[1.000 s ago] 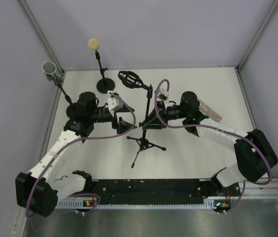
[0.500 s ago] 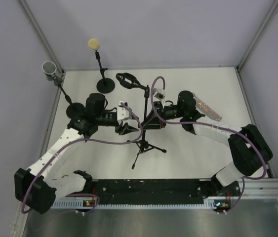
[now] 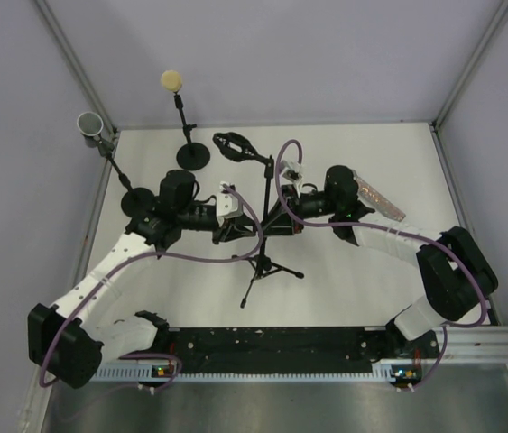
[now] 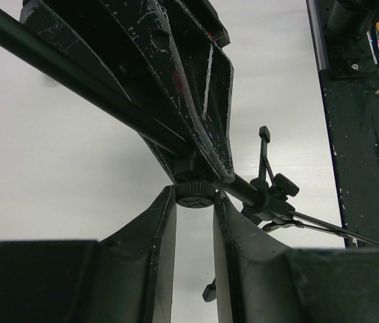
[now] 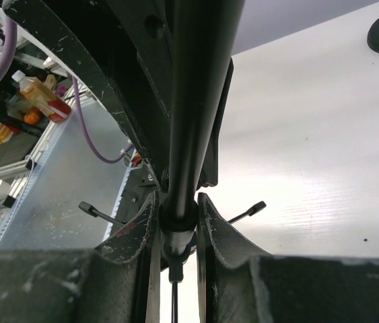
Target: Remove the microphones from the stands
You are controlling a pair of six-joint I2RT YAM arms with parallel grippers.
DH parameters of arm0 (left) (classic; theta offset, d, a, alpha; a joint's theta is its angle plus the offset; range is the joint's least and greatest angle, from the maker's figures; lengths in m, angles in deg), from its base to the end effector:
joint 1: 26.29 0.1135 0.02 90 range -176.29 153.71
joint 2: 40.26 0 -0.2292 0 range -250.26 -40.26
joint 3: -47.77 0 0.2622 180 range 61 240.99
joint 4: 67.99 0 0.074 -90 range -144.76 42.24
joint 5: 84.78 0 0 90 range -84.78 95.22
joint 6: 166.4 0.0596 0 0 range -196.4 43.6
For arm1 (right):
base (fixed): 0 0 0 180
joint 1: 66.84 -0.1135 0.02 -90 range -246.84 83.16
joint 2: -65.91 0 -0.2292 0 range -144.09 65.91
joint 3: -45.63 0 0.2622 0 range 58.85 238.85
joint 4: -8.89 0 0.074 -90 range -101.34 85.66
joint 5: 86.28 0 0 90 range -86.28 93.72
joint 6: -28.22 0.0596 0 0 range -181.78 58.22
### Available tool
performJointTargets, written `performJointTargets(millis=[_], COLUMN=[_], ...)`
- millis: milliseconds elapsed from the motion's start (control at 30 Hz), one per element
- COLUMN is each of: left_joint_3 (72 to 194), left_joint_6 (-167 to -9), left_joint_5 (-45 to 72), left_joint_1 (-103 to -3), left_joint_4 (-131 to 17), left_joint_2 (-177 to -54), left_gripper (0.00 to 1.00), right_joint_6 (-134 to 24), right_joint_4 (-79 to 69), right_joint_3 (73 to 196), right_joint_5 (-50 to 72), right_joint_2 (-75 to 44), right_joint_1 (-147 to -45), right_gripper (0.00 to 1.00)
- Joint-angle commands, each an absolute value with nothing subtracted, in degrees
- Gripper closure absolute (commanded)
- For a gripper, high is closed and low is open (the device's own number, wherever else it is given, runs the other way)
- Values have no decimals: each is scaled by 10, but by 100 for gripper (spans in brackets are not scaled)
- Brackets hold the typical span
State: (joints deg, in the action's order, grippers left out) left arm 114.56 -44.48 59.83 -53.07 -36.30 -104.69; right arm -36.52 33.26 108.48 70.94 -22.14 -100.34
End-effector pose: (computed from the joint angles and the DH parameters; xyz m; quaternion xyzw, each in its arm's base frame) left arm 0.2260 -0.1685 0.2779 0.5778 0.5549 -0.3754 0.4661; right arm 0.2586 0.2371 0.2295 -0.4302 0.5637 0.6303 0.3160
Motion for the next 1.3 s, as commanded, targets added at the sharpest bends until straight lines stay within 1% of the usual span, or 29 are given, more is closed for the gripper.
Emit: performJointTargets(millis=[0, 133, 233, 333, 433, 533, 633, 767, 867, 900, 933, 1000, 1033, 1067, 1100, 1133, 1167, 1267], left_joint_3=[1150, 1133, 1100, 1071, 1048, 1028, 1027, 1027, 1026, 1026, 1027, 1027, 1026, 1026, 1024, 1023, 1021, 1015], left_joint_6=[-472, -526, -631, -757, -914, -1023, -1067, -1073, -1051, -1039, -1022, -992, -973, -957, -940, -926, -912, -886], left_joint_5=[623, 634, 676, 710, 741, 746, 738, 738, 733, 731, 729, 720, 718, 716, 713, 711, 705, 688], left_joint_1=[-534, -533, -525, -514, -495, -470, -462, -462, -462, -462, -462, -461, -461, -459, -458, -455, -450, -429], left_joint_4=[-405, -438, -516, -633, -751, -864, -881, -880, -867, -856, -846, -824, -809, -794, -782, -767, -758, -748], left_joint_2=[-1051, -1057, -1065, -1079, -1102, -1121, -1125, -1115, -1097, -1093, -1087, -1076, -1072, -1066, -1062, -1057, -1050, -1032], left_gripper=[80, 99, 100, 100, 100, 100, 100, 89, 86, 83, 78, 71, 66, 56, 49, 46, 40, 29], right_joint_6=[-389, -431, -499, -574, -612, -642, -645, -642, -626, -604, -587, -571, -569, -569, -571, -574, -582, -611], right_joint_4=[354, 337, 314, 289, 291, 300, 317, 320, 326, 336, 345, 348, 347, 345, 344, 342, 337, 317], right_joint_3=[1119, 1113, 1097, 1080, 1062, 1046, 1034, 1034, 1037, 1037, 1039, 1043, 1044, 1045, 1044, 1043, 1042, 1044], right_joint_5=[713, 713, 700, 682, 673, 669, 665, 652, 640, 635, 632, 633, 633, 631, 629, 622, 611, 574], right_joint_2=[-216, -204, -179, -150, -128, -112, -107, -109, -112, -113, -114, -115, -114, -114, -113, -113, -113, -111], right_joint_1=[-1001, -1001, -1001, -1000, -995, -990, -987, -987, -987, -986, -984, -980, -980, -978, -976, -975, -973, -972], right_gripper=[100, 100, 100, 100, 100, 100, 100, 100, 100, 100, 100, 100, 100, 100, 100, 100, 100, 100])
